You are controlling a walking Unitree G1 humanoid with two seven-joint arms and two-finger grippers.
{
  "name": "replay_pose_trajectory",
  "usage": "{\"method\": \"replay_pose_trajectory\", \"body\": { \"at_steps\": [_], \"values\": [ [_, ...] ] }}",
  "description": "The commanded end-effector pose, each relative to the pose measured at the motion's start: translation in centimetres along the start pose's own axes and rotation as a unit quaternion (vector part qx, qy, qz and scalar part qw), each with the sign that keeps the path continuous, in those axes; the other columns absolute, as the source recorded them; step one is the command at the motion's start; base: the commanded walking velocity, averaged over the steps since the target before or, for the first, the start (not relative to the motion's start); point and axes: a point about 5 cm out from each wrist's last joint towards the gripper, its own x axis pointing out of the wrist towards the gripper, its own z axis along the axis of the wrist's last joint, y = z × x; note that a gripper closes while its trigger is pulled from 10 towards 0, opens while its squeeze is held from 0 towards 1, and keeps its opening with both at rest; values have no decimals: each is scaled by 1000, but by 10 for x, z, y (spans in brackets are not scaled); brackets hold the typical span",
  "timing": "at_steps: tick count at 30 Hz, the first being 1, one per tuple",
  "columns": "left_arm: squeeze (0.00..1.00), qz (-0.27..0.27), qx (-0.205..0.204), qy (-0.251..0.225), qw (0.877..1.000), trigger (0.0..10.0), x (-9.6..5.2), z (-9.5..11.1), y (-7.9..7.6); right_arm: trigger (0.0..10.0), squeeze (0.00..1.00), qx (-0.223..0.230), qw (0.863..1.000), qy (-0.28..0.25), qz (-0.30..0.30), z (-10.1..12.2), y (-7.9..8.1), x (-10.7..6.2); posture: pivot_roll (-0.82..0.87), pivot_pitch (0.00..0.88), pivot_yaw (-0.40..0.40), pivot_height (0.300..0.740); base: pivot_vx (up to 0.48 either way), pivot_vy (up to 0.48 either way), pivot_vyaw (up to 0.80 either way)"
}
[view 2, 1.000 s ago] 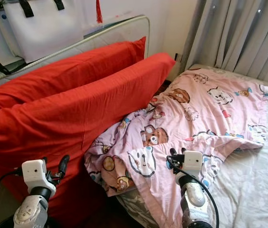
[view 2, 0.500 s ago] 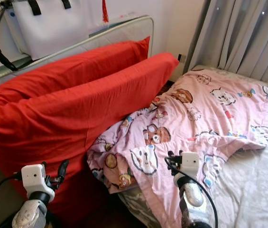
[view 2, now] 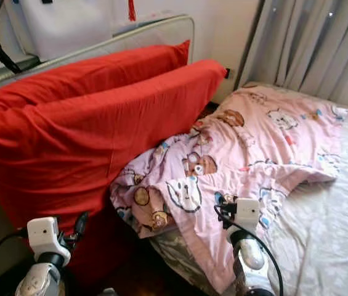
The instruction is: Clean up the room
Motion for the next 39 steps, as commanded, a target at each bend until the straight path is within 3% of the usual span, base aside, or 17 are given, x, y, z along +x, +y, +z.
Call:
{"method": "replay_pose_trajectory", "body": {
  "at_steps": [1,29,39],
  "values": [
    [0,-4,-1,-3,1000,10000,1,0,-1,10000,0,-3,1000,-4,-2,2,-2,0,15,16,-38,665,0,0,0],
    [0,-10,-2,1,1000,10000,2,-4,0,10000,0,-10,999,30,10,-5,4,2,19,19,-36,631,0,0,0],
    [0,-12,-1,1,1000,10000,2,-4,0,10000,0,-5,1000,19,10,-4,5,1,21,21,-34,621,0,0,0]
  ]
}}
